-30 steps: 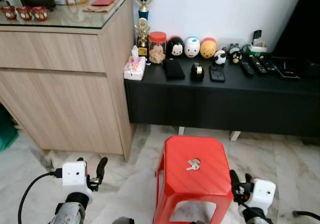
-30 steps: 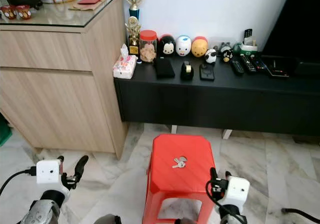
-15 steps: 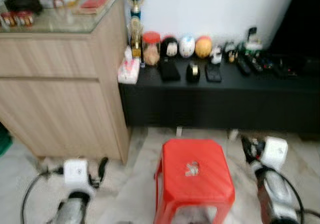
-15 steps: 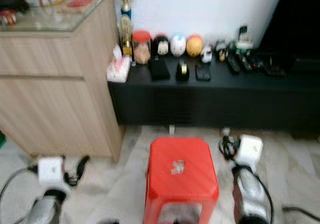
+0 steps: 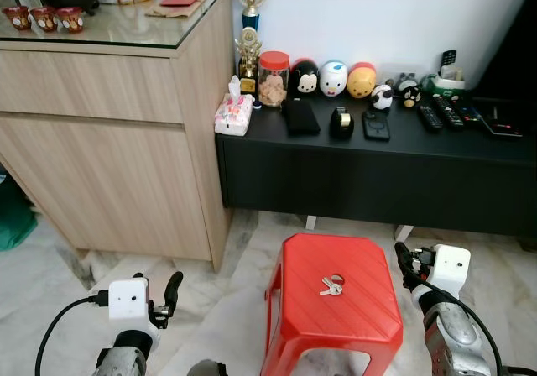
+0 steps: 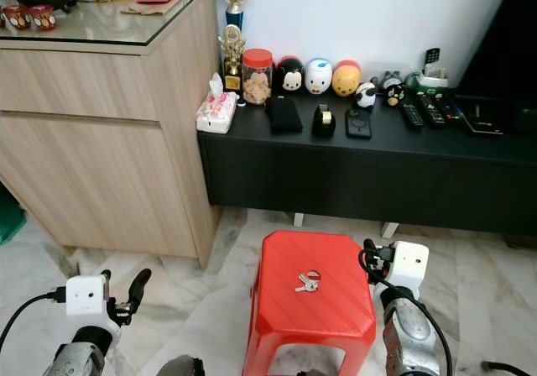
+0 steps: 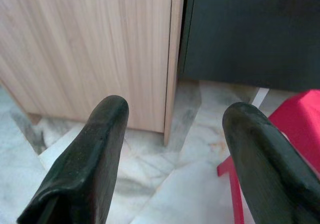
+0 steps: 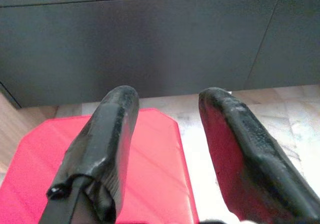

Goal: Hang keys on a hook

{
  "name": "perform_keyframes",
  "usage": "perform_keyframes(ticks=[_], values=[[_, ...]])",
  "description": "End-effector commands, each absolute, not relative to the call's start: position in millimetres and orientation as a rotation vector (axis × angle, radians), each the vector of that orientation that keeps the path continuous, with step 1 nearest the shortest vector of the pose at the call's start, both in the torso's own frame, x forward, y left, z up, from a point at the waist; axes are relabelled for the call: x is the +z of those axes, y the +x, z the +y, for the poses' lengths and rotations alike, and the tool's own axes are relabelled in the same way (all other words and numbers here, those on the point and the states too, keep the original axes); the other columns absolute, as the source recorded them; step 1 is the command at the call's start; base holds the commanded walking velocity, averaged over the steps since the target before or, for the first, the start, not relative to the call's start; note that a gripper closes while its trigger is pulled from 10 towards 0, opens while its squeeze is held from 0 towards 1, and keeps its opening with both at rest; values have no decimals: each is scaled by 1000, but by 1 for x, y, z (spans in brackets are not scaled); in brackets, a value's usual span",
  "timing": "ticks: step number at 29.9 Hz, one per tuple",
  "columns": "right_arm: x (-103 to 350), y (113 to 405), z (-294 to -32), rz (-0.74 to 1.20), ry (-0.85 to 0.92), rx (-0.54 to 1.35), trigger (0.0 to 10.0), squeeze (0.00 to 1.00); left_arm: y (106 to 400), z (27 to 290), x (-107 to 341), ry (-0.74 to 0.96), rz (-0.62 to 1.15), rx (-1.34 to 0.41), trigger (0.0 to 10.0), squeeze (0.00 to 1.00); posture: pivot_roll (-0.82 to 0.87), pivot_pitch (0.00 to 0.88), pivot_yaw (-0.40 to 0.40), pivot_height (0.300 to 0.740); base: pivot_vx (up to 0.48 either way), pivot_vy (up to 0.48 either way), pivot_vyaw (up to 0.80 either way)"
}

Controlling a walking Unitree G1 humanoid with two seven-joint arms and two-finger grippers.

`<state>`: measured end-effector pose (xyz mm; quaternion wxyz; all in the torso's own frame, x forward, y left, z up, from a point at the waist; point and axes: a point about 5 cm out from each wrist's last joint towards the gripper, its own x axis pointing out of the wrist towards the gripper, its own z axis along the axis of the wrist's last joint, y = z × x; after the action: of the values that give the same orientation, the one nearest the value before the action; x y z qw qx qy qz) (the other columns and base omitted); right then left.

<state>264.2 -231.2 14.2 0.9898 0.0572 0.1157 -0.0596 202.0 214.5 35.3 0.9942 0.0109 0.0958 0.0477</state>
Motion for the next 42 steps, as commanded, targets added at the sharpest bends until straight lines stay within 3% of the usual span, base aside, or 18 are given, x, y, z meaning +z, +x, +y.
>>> perform_keyframes(ticks=[1, 9, 42], values=[[19, 265, -230, 198, 89, -109, 10000, 0, 199, 217, 32, 44, 200, 99, 10000, 0, 0, 0, -64, 649, 0, 0, 0], [3, 237, -217, 232, 95, -60, 10000, 0, 200, 216, 32, 34, 187, 103, 10000, 0, -14, 0, -60, 649, 0, 0, 0], [-1, 240, -214, 263, 115, -79, 10000, 0, 208, 211, 28, 56, 172, 39, 10000, 0, -13, 0, -55, 649, 216, 0, 0]])
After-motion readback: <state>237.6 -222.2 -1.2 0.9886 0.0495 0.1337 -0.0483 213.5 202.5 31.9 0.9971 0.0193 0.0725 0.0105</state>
